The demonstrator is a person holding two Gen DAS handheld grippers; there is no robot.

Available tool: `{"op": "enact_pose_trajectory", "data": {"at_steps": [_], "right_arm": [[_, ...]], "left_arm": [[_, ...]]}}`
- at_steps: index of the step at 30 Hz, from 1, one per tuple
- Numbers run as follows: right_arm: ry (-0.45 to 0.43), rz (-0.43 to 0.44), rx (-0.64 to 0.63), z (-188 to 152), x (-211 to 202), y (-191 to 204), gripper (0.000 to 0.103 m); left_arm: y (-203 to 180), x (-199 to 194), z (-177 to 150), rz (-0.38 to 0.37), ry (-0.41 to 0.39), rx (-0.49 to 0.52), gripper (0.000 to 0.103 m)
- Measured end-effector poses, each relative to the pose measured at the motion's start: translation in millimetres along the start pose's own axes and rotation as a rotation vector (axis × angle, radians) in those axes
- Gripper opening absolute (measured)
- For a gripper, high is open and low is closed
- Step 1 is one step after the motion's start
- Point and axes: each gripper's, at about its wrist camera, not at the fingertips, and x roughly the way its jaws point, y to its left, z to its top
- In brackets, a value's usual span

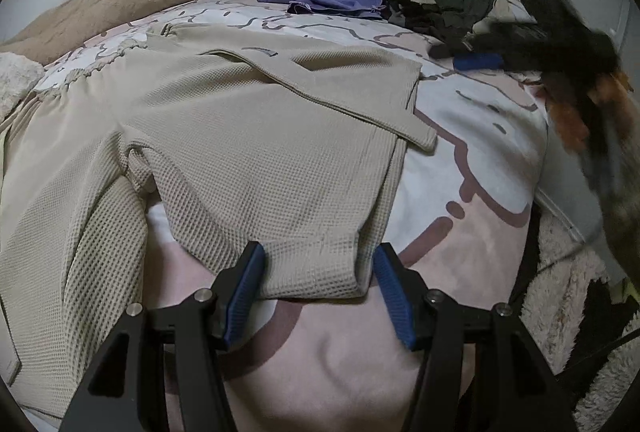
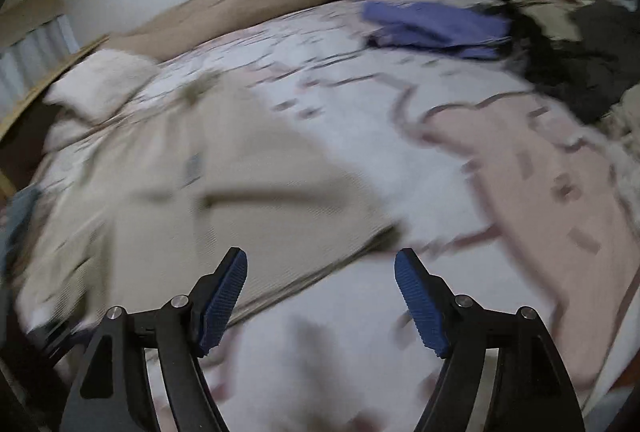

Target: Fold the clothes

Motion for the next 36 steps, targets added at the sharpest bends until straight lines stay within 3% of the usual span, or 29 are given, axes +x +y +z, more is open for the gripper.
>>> {"op": "enact_pose_trajectory", "data": {"at_steps": [1, 3, 10, 14, 15, 20, 24, 29, 36], "right_arm": [[0.023, 0.032, -0.002, -7, 1, 7, 0.072], [0.069, 0.084, 0.014, -21, 4, 18, 0.055], [0.147, 0.175, 0.126, -34, 27, 27, 0.041], [0.167, 0.196, 0.145, -35, 34, 30, 0.014], [0.159, 0.210, 0.147, -34, 31, 31, 0.011], [0.086, 0.242, 0.070, -18, -1, 52, 0.011], [0.105, 0.294, -0.002, -13, -9, 72, 0.010], [0.141, 0.355, -0.078, -11, -13, 95, 0.010], [0.175, 0.424, -0.099, -15, -12, 116, 0.010]], "left_arm": [[0, -1, 0, 0.000, -0.005, -0.002, 0.057], [-2, -6, 0, -0.001, -0.021, 0.000, 0.057], [-15, -30, 4, -0.003, -0.124, 0.043, 0.057], [-25, -37, 10, 0.022, -0.175, 0.103, 0.057], [-28, -38, 11, 0.031, -0.187, 0.123, 0.057], [-47, -42, 15, 0.089, -0.265, 0.236, 0.057], [-57, -41, 18, 0.156, -0.313, 0.284, 0.057], [-54, -47, 20, 0.218, -0.353, 0.285, 0.057], [-43, -53, 23, 0.240, -0.382, 0.258, 0.057]]}}
